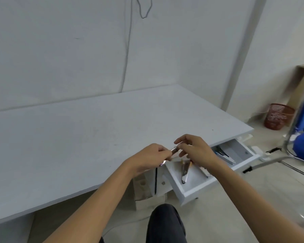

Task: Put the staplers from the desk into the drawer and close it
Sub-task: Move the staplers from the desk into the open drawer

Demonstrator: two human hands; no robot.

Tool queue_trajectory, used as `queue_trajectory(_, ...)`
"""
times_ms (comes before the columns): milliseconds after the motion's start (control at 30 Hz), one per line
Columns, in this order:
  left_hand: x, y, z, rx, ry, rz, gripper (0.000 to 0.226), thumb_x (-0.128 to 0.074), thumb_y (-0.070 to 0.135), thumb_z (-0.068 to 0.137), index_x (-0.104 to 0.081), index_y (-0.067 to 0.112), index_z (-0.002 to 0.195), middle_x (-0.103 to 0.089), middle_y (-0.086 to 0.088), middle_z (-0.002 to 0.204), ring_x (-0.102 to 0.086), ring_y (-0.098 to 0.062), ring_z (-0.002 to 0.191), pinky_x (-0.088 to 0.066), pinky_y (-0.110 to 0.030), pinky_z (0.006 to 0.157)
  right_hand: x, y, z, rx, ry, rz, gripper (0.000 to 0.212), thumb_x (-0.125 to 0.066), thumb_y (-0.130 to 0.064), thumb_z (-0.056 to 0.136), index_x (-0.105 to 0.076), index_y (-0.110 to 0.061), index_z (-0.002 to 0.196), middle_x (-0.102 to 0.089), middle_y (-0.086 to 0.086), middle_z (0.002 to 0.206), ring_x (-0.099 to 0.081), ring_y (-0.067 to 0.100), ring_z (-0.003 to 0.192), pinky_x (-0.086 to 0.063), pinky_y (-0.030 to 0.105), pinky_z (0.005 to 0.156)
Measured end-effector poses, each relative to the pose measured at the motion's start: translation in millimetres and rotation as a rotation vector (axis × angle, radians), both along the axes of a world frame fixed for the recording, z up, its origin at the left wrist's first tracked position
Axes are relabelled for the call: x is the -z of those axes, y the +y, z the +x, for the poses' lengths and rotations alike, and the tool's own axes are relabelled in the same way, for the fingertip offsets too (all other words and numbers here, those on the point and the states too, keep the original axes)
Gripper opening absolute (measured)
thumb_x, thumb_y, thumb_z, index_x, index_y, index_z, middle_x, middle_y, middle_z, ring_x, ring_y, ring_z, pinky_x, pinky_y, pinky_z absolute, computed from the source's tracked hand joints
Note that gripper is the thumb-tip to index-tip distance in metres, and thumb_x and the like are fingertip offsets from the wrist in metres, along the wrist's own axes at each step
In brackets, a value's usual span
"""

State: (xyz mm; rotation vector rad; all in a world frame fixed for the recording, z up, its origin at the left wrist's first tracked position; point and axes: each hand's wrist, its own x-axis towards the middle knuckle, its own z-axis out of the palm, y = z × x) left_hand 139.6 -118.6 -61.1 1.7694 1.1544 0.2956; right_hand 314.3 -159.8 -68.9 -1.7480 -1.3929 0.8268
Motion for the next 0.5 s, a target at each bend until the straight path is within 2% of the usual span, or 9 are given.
queue_trajectory(100,7.2,-13.4,41.3,0.068,0.015,-0.005,0.03,-0.052,0.03,0.086,-0.064,0.014,0.109,-0.069,0.006,0.08,-0.057,-0.008,0.068,-0.045,-0.026,0.068,4.5,-17.5,38.5,0.092,0.028,-0.019,0.017,-0.058,-0.012,0.089,-0.072,-0.017,0.098,-0.077,0.01,0.092,-0.07,0.018,0.07,-0.053,0.038,0.067)
queue_trajectory(233,25.2,-26.0,83.8,0.182,0.09,0.007,0.032,-0.05,0.025,0.085,-0.059,0.009,0.112,-0.066,-0.002,0.082,-0.059,-0.015,0.068,-0.047,-0.03,0.067,15.4,-37.5,80.6,0.183,-0.008,-0.052,0.017,-0.057,-0.011,0.089,-0.071,-0.018,0.095,-0.078,0.01,0.088,-0.071,0.024,0.077,-0.054,0.036,0.073)
queue_trajectory(300,32.9,-30.1,98.6,0.225,0.142,0.043,0.026,-0.052,0.023,0.085,-0.059,0.005,0.102,-0.061,-0.004,0.079,-0.055,-0.019,0.069,-0.043,-0.032,0.066,21.9,-44.6,93.9,0.207,-0.021,-0.067,0.014,-0.059,-0.012,0.089,-0.071,-0.018,0.095,-0.077,0.009,0.09,-0.072,0.024,0.083,-0.053,0.034,0.074)
queue_trajectory(433,52.0,-27.9,123.7,0.21,0.247,0.095,0.009,-0.057,0.021,0.083,-0.052,0.014,0.083,-0.055,-0.001,0.075,-0.052,-0.017,0.066,-0.04,-0.029,0.059,30.4,-53.9,113.0,0.23,-0.014,-0.079,0.017,-0.057,-0.012,0.091,-0.07,-0.017,0.099,-0.076,0.005,0.095,-0.073,0.017,0.081,-0.049,0.029,0.067)
queue_trajectory(500,59.9,-25.1,129.1,0.172,0.256,0.093,0.016,-0.054,0.014,0.085,-0.043,0.014,0.073,-0.047,0.0,0.067,-0.043,-0.014,0.056,-0.032,-0.026,0.049,32.4,-54.4,117.7,0.227,-0.004,-0.081,0.018,-0.055,-0.011,0.092,-0.069,-0.016,0.101,-0.076,0.006,0.097,-0.07,0.014,0.075,-0.044,0.023,0.06)
